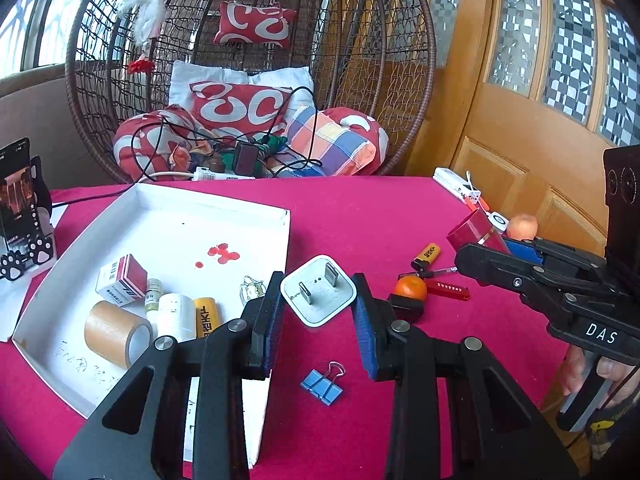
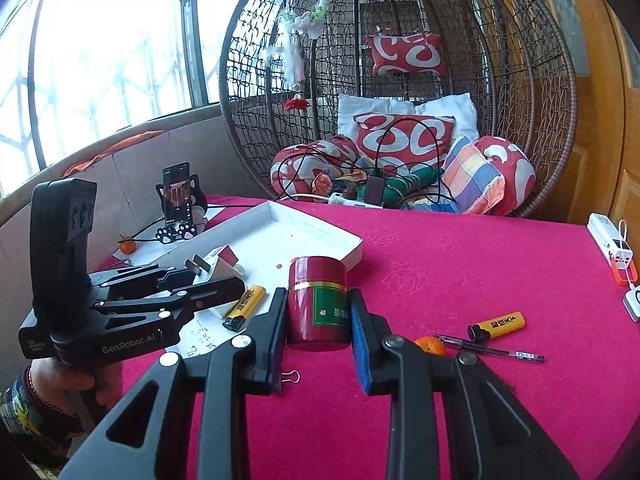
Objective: Organize rigid objects
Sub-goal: 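Carry the white charger and red canister into the tray and open both tools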
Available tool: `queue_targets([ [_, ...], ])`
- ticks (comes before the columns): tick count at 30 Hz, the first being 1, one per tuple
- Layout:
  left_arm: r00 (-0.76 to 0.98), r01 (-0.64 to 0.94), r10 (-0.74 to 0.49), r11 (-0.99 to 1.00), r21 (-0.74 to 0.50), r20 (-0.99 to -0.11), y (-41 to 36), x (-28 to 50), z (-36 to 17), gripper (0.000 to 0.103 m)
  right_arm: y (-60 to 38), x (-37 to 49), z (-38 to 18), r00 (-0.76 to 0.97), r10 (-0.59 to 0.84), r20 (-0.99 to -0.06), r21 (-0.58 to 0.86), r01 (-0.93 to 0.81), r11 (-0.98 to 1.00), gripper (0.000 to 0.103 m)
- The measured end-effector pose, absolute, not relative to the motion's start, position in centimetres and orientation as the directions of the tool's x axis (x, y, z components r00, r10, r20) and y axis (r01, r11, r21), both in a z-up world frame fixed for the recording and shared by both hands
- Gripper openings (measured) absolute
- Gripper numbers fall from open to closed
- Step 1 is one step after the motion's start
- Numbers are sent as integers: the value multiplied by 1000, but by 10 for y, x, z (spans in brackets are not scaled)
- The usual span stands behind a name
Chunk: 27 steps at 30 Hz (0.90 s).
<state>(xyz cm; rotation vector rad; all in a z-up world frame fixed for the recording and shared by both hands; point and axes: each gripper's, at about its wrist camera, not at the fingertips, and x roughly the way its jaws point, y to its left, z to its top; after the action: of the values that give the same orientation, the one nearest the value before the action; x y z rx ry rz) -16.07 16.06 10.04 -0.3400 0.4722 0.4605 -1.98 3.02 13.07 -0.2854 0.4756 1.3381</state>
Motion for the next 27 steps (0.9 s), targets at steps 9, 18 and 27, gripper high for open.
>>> queue_targets([
  [9,791,-520,363,823,-228,-493,171,-173,101,32,50,-31,131,119,861,-494,79,-980,181,28],
  [18,777,-553,403,804,-219,-484,192,-181,108,32,76,-36,133,88,853,-514,89,-984,155,28],
  [27,726,-624,468,756,-198,-504,238,-185,110,32,111,-44,131,79,835,-544,60,-989,132,28],
])
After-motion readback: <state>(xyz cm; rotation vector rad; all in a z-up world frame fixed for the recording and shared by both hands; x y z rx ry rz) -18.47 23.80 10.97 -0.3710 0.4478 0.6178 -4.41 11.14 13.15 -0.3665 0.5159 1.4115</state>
